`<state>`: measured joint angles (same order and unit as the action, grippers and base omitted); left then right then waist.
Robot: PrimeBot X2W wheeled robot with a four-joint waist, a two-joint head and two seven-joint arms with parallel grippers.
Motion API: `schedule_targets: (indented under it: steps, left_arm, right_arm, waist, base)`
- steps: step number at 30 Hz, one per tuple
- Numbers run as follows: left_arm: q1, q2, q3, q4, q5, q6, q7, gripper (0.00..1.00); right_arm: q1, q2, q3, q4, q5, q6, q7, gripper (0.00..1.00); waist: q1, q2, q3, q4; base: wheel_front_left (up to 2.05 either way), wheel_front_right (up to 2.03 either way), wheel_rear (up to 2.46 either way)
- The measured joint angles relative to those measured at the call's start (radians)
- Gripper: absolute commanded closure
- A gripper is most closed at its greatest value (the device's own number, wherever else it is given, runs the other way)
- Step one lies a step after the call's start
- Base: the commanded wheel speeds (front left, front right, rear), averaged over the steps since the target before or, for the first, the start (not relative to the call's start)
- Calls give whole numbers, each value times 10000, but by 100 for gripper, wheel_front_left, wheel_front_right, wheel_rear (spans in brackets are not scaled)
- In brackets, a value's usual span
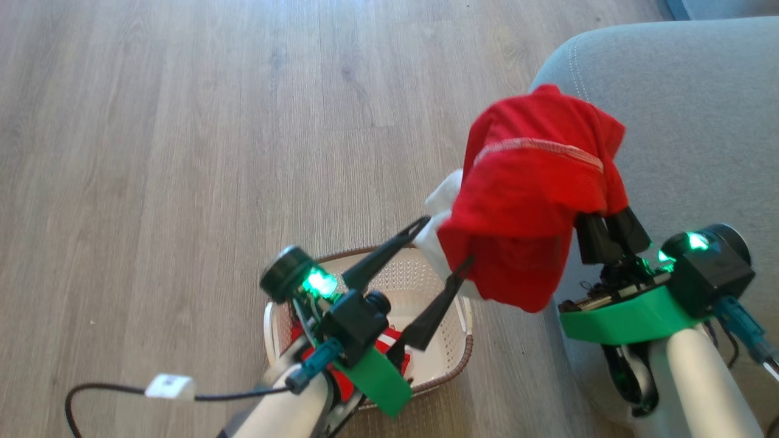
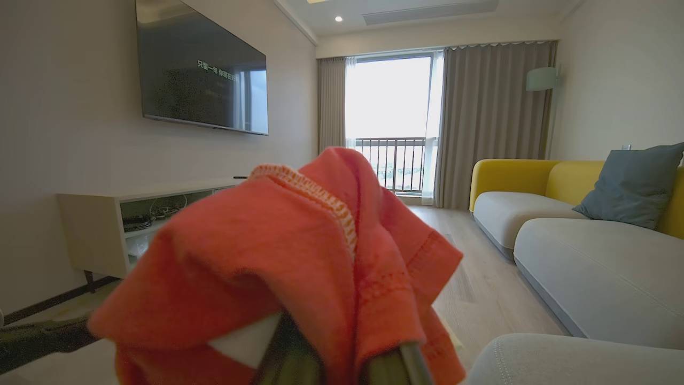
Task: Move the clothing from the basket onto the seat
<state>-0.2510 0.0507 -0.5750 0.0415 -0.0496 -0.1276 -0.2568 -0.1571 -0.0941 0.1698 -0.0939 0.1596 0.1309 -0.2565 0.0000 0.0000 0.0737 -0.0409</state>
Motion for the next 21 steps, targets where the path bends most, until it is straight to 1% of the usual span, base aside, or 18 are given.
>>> schedule_targets:
  steps: [5,12,17,21]
  left_arm:
    - [380,17,13,347,226,0,0,0]
    - [531,228,-8,738,374,2,0,0]
    - [739,288,-44,993,408,75,0,0]
    - [892,399,-79,1175,407,75,0,0]
  right_arm:
    - [262,81,-447,-4,150,0,0,100]
    - [269,217,-1220,-35,353,0,0,100]
    - [266,249,-1845,-29,351,0,0,100]
    - [254,282,-2554,-25,355,0,0,100]
  waist:
    - [0,0,-68,-17]
    - [0,0,-82,-94]
    - [0,0,-45,-141]
    - [0,0,37,-180]
  base:
    - [0,0,0]
    - [0,0,0]
    - [0,0,0]
    - [0,0,0]
